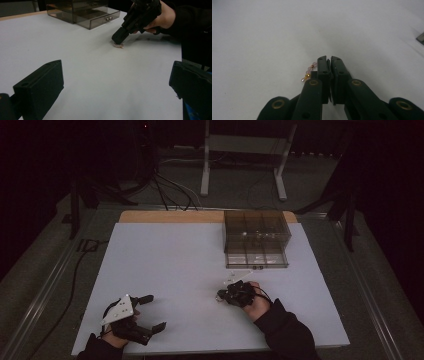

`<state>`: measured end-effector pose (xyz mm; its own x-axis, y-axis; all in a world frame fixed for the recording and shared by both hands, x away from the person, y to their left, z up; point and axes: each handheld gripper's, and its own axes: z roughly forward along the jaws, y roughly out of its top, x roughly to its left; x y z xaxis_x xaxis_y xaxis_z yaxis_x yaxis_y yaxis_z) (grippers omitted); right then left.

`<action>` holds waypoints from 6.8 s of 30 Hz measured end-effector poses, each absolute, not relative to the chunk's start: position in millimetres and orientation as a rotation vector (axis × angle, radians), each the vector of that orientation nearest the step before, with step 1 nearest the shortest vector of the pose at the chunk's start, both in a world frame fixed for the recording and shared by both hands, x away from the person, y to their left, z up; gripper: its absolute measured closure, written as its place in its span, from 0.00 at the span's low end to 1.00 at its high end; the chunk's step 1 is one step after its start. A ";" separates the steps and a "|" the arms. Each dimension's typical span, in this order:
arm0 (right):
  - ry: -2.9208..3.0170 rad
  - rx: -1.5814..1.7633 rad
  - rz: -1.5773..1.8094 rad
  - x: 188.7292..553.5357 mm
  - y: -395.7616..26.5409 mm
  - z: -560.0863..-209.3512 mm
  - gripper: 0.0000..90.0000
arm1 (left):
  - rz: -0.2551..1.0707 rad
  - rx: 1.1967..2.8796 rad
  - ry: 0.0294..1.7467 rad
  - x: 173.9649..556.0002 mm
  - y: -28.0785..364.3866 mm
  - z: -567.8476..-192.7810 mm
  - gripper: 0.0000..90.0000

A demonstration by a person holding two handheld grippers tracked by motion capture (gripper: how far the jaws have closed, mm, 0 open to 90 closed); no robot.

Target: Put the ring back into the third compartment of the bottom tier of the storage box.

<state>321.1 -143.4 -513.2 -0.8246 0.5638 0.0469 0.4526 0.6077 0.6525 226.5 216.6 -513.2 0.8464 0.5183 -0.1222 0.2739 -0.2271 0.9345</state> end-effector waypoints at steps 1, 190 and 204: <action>2.662 0.860 1.023 321.0 -144.1 -511.7 0.96 | 0.254 1.827 0.598 226.5 216.7 -513.3 0.01; 1.961 1.674 0.992 413.9 -318.6 -486.9 0.96 | 0.269 1.817 0.610 225.0 218.1 -511.9 0.01; 1.971 1.695 1.003 419.8 -314.7 -491.0 0.86 | 0.272 1.820 0.608 225.0 218.4 -511.9 0.01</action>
